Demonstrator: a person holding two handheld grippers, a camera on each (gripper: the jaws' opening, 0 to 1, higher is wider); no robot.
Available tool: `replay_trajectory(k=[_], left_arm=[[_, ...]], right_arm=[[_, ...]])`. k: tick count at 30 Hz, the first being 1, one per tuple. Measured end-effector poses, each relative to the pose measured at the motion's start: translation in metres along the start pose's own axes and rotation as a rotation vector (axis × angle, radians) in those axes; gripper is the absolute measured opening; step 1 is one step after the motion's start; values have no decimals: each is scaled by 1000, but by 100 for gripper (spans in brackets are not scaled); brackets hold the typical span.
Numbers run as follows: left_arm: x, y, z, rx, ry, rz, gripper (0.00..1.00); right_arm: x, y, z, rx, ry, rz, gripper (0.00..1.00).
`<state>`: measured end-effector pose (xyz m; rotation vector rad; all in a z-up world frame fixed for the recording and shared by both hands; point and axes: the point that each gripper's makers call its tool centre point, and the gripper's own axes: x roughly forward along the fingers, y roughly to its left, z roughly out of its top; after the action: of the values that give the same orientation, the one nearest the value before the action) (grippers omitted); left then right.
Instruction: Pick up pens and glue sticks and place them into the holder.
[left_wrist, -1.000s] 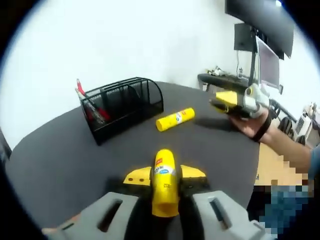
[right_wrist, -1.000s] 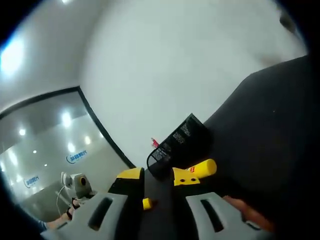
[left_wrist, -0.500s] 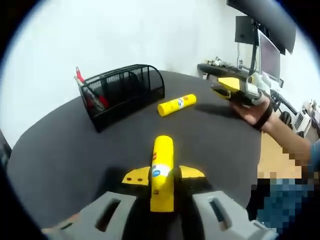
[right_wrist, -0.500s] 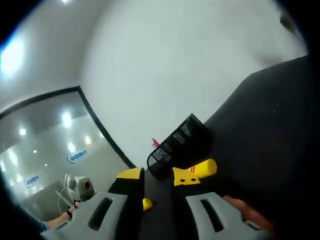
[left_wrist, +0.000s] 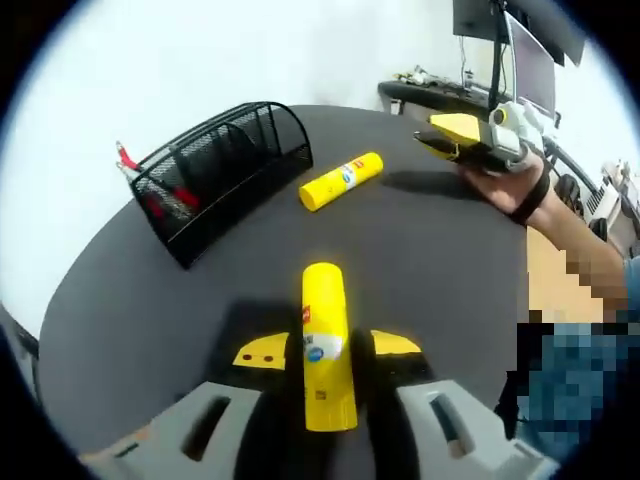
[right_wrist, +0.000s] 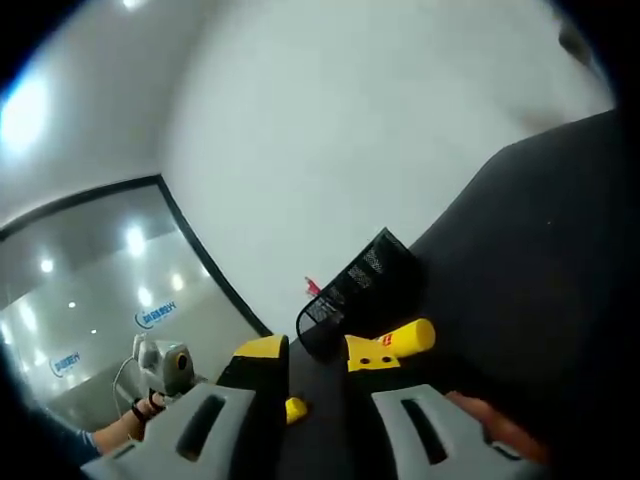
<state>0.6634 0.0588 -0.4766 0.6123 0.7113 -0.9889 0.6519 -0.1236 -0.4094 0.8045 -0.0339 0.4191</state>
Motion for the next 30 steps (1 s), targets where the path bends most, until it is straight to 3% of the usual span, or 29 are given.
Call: replay_trajectory(k=[5,13,15,19,30], left_arm=[[4,3,-9,18,84,-12,24],[15,12,-15,-36,98,-72,19],[12,3,-16,-37,93,-78,17],[13,10,-14,-18,86,-59,16],[1,16,-2,-43,-8,-34,15]], right_arm=[[0,1,0,-1,0,1,18],[-1,2,0,1,-3,5,18],[-1,2,0,4,-5,6,18],[0,2,0,3,-4,5,18],[-1,2,-1,2,-1,1,18]])
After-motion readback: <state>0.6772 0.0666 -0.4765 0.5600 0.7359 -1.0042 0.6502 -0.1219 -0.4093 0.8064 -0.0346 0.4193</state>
